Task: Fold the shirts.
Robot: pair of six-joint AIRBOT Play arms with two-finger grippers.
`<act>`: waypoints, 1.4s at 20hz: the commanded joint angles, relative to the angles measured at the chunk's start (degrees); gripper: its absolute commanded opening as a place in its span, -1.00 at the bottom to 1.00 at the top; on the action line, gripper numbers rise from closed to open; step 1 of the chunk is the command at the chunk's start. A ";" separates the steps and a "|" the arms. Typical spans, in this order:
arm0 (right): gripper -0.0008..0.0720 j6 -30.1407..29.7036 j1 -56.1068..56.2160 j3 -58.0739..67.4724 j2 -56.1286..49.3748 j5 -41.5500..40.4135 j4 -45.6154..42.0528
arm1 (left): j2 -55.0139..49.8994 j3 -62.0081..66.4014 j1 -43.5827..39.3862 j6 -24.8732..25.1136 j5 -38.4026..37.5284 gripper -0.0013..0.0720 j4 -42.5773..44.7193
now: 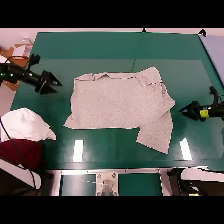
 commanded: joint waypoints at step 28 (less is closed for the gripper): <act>-0.95 -2.08 6.75 -1.70 -6.08 -2.38 4.00 | 8.87 -30.27 -10.01 7.21 9.03 -0.91 7.06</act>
